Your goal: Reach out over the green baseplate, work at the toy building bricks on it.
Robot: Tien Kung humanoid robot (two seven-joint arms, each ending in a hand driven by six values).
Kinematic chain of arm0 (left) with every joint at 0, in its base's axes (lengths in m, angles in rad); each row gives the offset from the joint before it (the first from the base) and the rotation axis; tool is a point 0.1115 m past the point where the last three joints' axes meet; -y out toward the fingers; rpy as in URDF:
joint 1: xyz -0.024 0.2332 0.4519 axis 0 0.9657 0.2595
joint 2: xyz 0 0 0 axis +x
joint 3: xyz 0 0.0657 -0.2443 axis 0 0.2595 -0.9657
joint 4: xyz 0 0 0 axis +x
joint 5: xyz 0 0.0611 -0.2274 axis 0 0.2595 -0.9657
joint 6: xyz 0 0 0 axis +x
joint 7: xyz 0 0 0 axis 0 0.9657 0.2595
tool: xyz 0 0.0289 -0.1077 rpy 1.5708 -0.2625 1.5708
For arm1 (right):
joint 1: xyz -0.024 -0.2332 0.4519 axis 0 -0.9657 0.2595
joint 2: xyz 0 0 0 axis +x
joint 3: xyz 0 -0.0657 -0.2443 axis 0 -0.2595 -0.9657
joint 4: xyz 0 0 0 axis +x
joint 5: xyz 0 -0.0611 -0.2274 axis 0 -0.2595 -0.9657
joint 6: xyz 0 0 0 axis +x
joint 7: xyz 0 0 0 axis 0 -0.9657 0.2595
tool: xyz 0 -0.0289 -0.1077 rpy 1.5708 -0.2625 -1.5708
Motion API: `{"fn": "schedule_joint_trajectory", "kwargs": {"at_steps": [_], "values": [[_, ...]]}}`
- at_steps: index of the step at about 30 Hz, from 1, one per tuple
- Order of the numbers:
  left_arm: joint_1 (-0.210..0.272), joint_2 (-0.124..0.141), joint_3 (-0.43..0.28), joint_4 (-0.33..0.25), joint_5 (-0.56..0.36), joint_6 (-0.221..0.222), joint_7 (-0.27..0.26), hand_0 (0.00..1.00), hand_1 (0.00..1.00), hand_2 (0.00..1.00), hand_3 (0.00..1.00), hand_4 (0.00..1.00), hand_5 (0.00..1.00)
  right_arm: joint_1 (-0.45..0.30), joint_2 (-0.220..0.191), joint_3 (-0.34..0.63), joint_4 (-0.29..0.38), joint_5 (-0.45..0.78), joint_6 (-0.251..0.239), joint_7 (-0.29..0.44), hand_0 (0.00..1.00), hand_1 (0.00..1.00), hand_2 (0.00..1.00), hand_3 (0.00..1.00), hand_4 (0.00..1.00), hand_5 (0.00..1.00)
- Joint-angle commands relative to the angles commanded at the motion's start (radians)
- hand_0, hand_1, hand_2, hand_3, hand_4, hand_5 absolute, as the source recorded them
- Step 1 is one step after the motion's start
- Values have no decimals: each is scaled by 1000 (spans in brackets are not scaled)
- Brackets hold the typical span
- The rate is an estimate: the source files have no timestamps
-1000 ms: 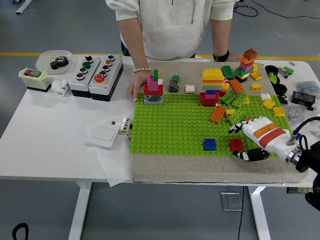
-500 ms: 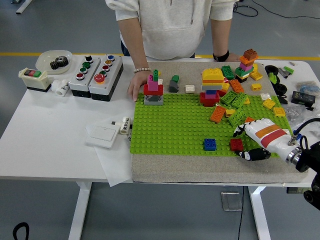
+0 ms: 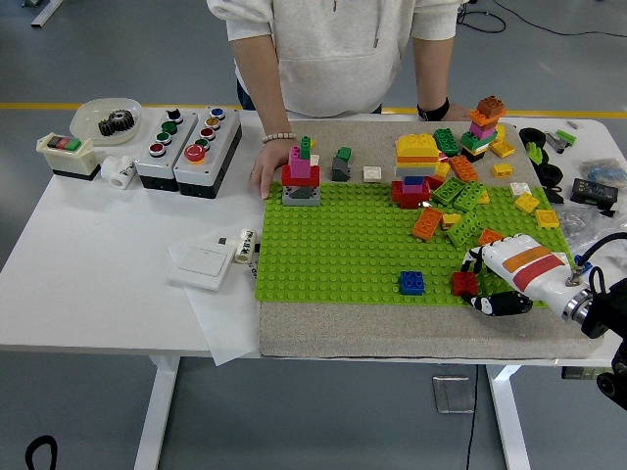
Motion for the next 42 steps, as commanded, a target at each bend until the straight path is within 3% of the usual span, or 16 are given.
{"fn": "schedule_joint_trajectory", "kwargs": {"at_steps": [11, 12, 25, 30, 42], "values": [[0, 0, 0, 0, 0, 1, 1, 660, 651, 678, 607, 663, 661, -1, -4, 5, 10, 13, -12, 8, 224, 333, 425, 466, 691, 342], [0, 0, 0, 0, 0, 1, 1, 659, 653, 678, 608, 662, 659, -1, -5, 6, 12, 14, -13, 9, 199, 303, 410, 456, 723, 406], [6, -2, -4, 0, 8, 3, 3, 659, 654, 680, 608, 661, 658, -8, -9, 10, 21, 32, -23, 15, 195, 296, 405, 459, 720, 410], [6, -2, -6, 0, 13, 3, 3, 659, 653, 678, 608, 662, 659, -8, -14, 12, 54, 31, -32, 15, 195, 300, 406, 459, 717, 405], [5, 0, -9, 0, 19, 2, 4, 653, 649, 678, 608, 662, 660, 50, 28, -24, 72, 17, -77, 53, 215, 326, 428, 467, 720, 444]]}}
